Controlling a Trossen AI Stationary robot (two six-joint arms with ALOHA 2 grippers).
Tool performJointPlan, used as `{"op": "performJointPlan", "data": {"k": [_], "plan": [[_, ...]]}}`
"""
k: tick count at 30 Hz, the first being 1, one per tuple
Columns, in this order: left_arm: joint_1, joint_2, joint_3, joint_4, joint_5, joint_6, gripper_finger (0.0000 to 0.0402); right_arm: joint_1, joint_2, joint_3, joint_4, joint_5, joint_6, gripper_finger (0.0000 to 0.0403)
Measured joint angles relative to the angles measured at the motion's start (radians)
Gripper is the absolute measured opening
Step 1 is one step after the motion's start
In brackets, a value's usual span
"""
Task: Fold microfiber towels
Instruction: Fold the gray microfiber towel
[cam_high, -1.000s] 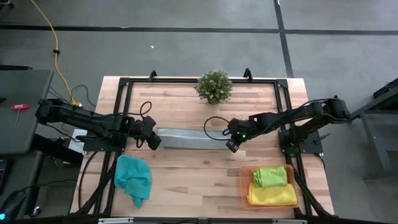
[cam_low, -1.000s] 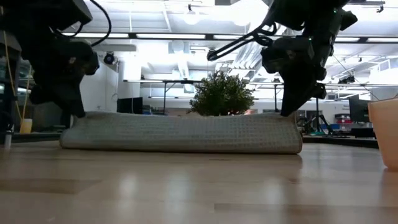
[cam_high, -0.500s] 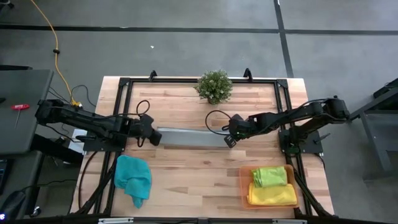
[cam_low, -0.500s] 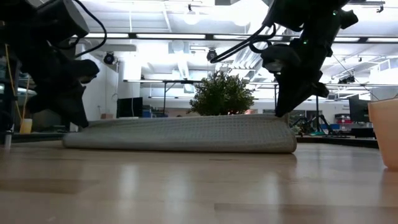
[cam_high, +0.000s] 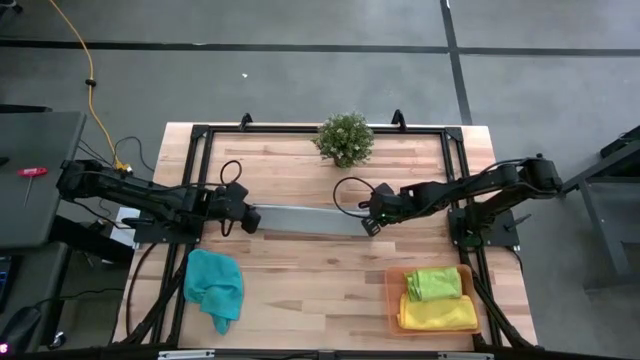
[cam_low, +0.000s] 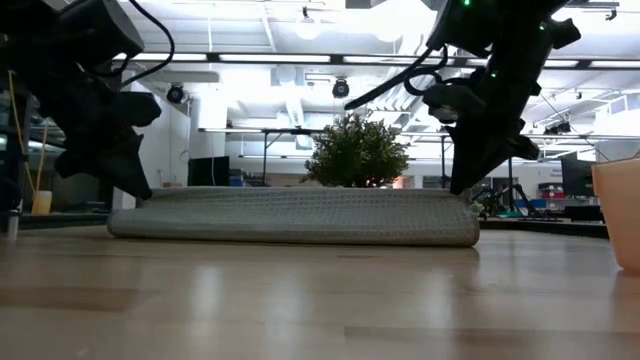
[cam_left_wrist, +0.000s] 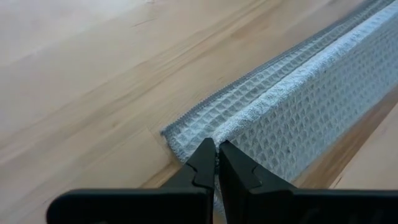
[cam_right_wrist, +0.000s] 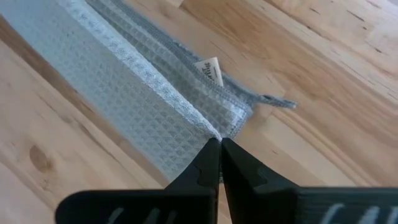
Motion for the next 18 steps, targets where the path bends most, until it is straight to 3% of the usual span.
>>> {"op": "performJointPlan", "data": {"k": [8,18], "plan": [[0.001,0.0,0.0,0.001,-0.015,0.001,0.0006,0.0,0.0,-0.004,0.026,0.047,-0.001,0.0],[0.001,0.0,0.0,-0.016,-0.11,0.0,0.0063,0.0,0.0,-0.005,0.04,0.058,-0.004,0.0005]]}}
